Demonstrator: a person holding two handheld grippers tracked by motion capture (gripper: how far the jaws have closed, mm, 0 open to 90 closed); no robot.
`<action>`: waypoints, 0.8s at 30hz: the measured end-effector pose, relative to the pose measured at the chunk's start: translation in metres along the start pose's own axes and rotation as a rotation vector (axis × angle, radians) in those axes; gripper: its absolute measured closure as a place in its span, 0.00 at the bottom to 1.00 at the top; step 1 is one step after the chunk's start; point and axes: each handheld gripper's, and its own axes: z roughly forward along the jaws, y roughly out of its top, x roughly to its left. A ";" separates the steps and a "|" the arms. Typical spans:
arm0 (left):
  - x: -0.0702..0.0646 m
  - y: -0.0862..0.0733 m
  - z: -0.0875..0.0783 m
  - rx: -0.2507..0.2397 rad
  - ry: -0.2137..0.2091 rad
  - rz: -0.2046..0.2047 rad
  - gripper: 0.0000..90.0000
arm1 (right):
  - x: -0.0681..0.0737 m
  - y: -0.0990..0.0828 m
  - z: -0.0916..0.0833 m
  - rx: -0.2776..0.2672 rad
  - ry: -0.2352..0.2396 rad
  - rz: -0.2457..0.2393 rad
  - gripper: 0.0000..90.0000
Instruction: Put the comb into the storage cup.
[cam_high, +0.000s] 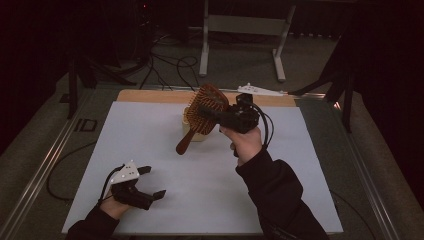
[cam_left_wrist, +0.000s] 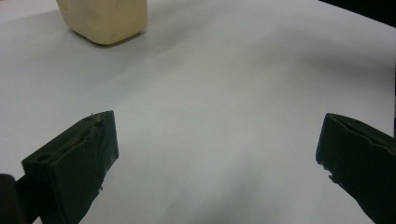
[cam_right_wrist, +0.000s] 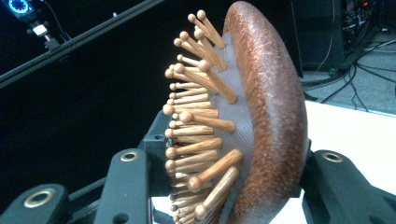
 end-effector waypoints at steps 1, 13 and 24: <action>0.000 0.000 0.000 0.000 0.001 0.002 0.00 | -0.001 0.002 0.000 -0.001 -0.003 0.000 0.58; 0.000 -0.002 -0.001 -0.020 0.005 0.016 0.00 | -0.007 0.031 -0.001 -0.046 -0.052 -0.023 0.58; 0.000 -0.002 -0.002 -0.031 0.000 0.024 0.00 | -0.017 0.053 0.006 -0.070 -0.083 -0.026 0.58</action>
